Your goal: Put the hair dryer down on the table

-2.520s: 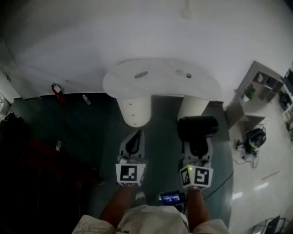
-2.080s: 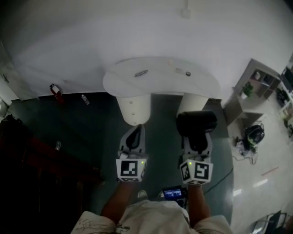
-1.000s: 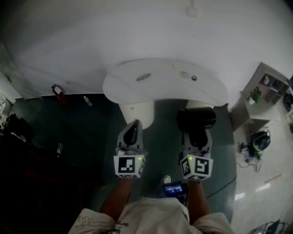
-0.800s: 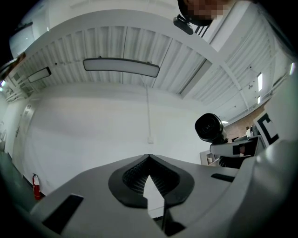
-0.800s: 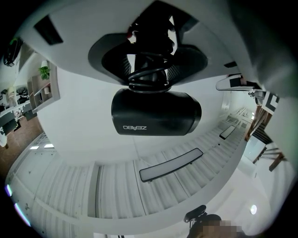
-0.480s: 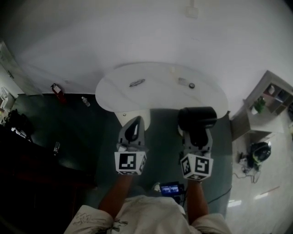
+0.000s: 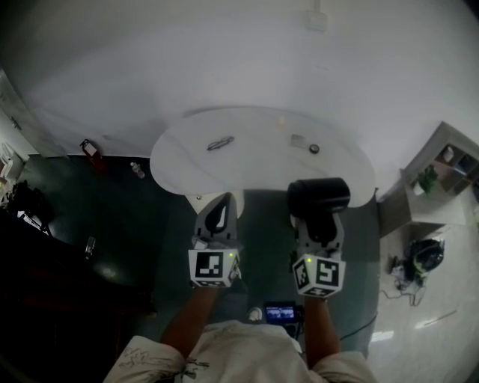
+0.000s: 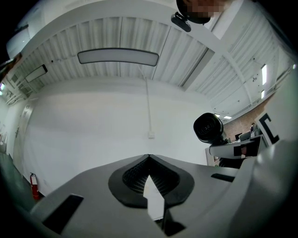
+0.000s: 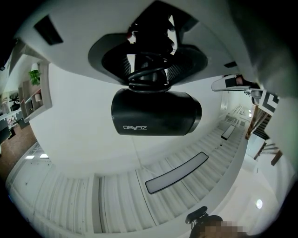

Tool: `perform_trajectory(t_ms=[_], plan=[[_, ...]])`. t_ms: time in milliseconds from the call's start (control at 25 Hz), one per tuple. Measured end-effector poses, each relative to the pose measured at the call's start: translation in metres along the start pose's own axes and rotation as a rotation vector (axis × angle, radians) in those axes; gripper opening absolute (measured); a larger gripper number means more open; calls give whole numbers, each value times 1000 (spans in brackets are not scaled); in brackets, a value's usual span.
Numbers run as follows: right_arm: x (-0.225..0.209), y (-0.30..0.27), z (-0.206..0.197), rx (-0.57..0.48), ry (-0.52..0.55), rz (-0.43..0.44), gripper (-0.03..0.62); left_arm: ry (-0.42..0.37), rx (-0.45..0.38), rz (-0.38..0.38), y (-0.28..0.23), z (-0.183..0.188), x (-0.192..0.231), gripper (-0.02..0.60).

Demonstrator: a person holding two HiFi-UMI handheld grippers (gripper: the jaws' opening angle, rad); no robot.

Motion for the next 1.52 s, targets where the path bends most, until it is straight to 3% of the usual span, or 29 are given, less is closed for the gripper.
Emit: perform_trajectory(t_ms=[280, 960, 1360, 1520], plan=[[2, -62, -12, 13, 24, 1, 253, 6, -26, -7, -54, -13, 30, -3], [59, -270, -22, 8, 53, 28, 253, 25, -38, 3, -200, -34, 167, -2], [19, -361, -48, 60, 23, 29, 253, 26, 9, 8, -293, -56, 177, -3], [11, -377, -51, 45, 22, 61, 253, 10, -8, 35, -306, -60, 174, -3]])
Point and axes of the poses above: the fingertips, and each gripper's own axes: y backward along the fingers, x to its left, z out of its top, the point moved 8 cm from there along y, backward along the fingers, and after that the axes turned 2 degrees about -z, right-handed, at the moved point
